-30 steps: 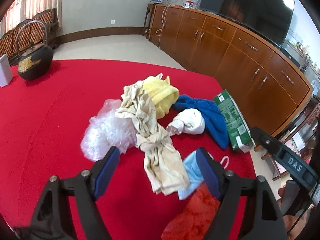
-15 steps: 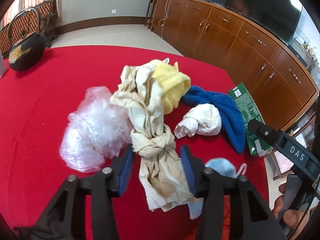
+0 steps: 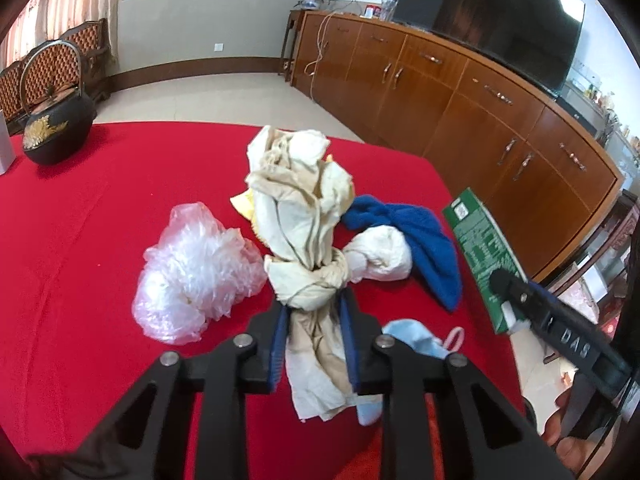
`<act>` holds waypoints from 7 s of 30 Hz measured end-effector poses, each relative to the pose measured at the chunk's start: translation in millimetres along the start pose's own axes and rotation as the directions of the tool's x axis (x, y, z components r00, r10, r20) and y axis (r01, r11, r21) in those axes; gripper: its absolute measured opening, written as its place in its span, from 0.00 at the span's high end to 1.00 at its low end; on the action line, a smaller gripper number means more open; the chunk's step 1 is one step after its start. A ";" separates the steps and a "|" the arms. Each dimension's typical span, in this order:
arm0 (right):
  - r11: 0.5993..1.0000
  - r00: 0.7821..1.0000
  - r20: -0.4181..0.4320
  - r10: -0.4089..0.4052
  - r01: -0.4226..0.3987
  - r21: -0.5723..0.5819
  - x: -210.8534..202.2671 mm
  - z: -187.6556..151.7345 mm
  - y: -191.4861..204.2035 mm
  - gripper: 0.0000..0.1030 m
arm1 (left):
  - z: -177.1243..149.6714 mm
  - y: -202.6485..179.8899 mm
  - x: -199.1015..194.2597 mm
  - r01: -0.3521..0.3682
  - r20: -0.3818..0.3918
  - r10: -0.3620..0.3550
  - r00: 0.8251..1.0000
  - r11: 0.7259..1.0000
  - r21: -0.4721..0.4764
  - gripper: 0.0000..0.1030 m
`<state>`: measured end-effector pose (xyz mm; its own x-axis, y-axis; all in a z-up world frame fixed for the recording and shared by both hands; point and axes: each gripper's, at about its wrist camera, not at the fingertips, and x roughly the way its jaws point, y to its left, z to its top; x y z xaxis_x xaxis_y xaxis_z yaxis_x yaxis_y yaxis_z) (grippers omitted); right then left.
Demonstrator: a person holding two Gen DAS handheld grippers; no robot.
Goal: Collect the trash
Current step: 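Grasp the beige cloth with the left tool while the right tool grasps the green milk carton, then carry the beige cloth and green carton over the black trash bin, then open both tools to drop the cloth and carton into the bin, then move both tools back toward the table, then grasp the red plastic bag with the right tool while the left tool grasps the blue face mask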
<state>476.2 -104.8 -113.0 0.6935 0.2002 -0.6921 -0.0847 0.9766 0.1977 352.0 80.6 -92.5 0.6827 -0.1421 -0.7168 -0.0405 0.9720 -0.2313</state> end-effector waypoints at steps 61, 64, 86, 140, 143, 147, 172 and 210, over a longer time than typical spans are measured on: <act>0.897 0.971 0.032 -0.238 0.207 0.391 -278.5 -196.1 -223.7 0.46 | -156.6 -256.6 -60.0 0.412 -0.264 -0.338 0.903 0.855 0.314 0.75; 0.870 0.970 -0.013 -0.242 0.223 0.441 -277.3 -214.2 -259.7 0.46 | -172.5 -279.3 -44.9 0.433 -0.317 -0.335 0.888 0.841 0.325 0.75; 0.777 0.937 -0.301 -0.180 0.323 0.541 -178.1 -249.9 -390.2 0.46 | -246.4 -343.7 75.6 0.427 -0.556 -0.194 0.809 0.843 0.328 0.72; 0.970 0.988 0.021 -0.151 0.144 0.194 -222.4 -153.6 -70.4 0.24 | -103.9 -69.4 -135.5 -0.045 0.051 0.037 0.998 0.985 0.166 0.34; 0.982 0.994 0.016 -0.111 0.107 0.152 -208.8 -147.0 -43.0 0.24 | -100.5 -41.4 -136.5 -0.084 0.063 0.077 0.995 0.989 0.121 0.34; 0.992 0.998 0.013 -0.067 0.065 0.105 -191.9 -138.5 -11.5 0.24 | -96.6 -17.4 -132.1 -0.125 0.073 0.119 0.990 0.989 0.083 0.34; 0.994 0.986 -0.128 0.105 -0.103 0.026 -61.8 -108.2 83.2 0.24 | -73.3 57.0 -91.8 -0.178 0.055 0.177 0.983 0.984 0.004 0.34; 0.999 0.997 0.079 0.025 -0.027 0.022 -77.9 -67.8 15.4 0.79 | -40.0 -11.4 -26.3 -0.041 0.004 0.041 0.999 0.996 0.075 0.34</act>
<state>372.4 -100.1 -103.1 0.7453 0.2183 -0.6299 -0.0878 0.9688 0.2318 305.3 65.8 -97.3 0.6832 -0.1019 -0.7230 -0.0136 0.9883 -0.1521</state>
